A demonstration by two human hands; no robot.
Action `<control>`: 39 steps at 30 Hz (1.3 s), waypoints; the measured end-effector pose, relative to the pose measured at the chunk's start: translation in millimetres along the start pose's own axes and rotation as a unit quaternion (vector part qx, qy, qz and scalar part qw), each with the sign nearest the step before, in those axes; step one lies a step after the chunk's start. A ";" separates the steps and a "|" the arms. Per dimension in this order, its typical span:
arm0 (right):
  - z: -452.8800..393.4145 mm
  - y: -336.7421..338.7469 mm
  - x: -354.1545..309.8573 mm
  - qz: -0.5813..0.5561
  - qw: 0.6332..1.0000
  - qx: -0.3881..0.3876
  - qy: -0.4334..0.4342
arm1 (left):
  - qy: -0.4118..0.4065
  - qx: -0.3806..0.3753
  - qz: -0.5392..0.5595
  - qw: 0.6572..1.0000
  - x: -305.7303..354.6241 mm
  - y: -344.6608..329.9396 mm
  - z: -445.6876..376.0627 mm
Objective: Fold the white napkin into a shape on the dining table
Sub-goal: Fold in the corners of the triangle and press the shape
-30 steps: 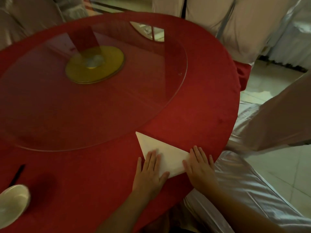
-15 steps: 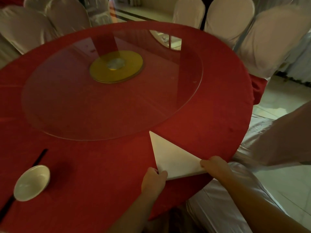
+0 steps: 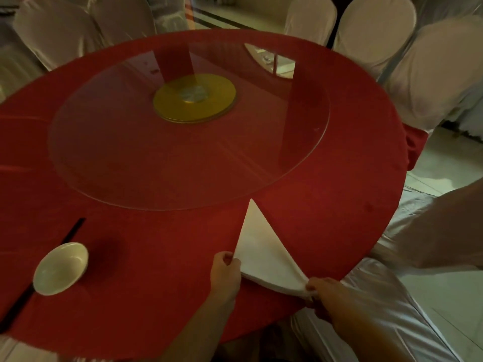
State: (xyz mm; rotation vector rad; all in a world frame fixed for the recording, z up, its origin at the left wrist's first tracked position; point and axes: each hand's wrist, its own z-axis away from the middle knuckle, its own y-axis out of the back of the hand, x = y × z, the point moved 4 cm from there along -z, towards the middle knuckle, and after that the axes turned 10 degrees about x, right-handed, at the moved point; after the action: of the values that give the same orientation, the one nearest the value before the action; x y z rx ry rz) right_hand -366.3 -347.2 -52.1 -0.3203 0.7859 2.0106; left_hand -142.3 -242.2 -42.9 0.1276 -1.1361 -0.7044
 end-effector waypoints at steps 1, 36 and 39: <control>3.8 -6.2 5.5 0.006 1.000 0.000 0.005 | 0.001 0.005 0.006 1.000 -2.5 5.5 -4.4; 134.9 -70.3 -9.2 0.303 0.655 0.177 0.669 | -0.571 -0.172 -0.348 0.723 -33.6 72.0 -15.1; 132.8 -61.0 -45.0 0.263 0.711 0.162 0.632 | -0.553 -0.158 -0.355 0.737 -27.8 74.5 -26.1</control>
State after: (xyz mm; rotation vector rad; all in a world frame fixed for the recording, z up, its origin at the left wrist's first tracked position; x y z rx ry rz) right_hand -280.0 -269.6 47.4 -1.4804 2.2505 1.8663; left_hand -92.8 -174.8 -43.7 -0.2085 -2.1139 -1.7926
